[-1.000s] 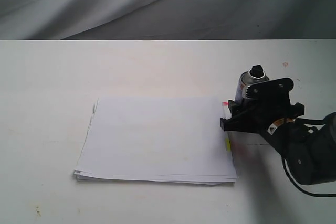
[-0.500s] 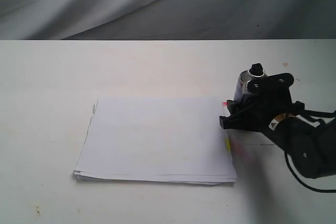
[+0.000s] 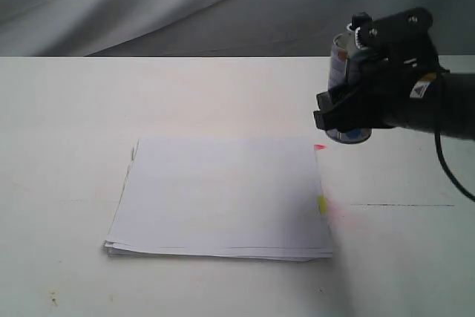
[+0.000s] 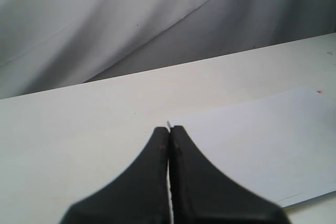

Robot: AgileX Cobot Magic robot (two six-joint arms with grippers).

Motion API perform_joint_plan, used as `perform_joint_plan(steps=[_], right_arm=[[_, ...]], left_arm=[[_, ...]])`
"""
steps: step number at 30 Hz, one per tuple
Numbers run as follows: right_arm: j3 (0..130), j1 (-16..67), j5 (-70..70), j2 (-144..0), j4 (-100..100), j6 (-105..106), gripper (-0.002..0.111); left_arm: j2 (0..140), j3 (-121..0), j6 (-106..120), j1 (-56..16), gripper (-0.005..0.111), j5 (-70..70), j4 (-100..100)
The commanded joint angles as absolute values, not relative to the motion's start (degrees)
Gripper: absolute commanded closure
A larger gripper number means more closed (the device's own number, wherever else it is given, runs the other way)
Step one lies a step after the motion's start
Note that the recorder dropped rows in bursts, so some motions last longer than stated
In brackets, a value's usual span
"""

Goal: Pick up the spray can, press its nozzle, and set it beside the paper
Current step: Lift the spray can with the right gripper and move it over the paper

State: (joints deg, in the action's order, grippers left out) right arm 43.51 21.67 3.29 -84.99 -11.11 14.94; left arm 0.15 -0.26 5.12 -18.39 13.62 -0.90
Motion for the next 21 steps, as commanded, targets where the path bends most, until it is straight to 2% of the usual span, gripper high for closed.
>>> perform_joint_plan(steps=[1,8,21], right_arm=[[53.1,23.3,-11.3,-82.2,-2.1,12.2,0.108],[62.6,29.4,-27.0,-82.4,30.7,-10.0,0.108],[61.5,41.0,-29.0,-82.4,63.6,-28.9,0.108]], left_arm=[[0.0,0.0,5.1,-18.3,0.107,13.1,-0.9],[0.0,0.0,5.1,-18.3,0.107,13.1,-0.9],[0.0,0.0,5.1,-18.3,0.107,13.1,-0.9]])
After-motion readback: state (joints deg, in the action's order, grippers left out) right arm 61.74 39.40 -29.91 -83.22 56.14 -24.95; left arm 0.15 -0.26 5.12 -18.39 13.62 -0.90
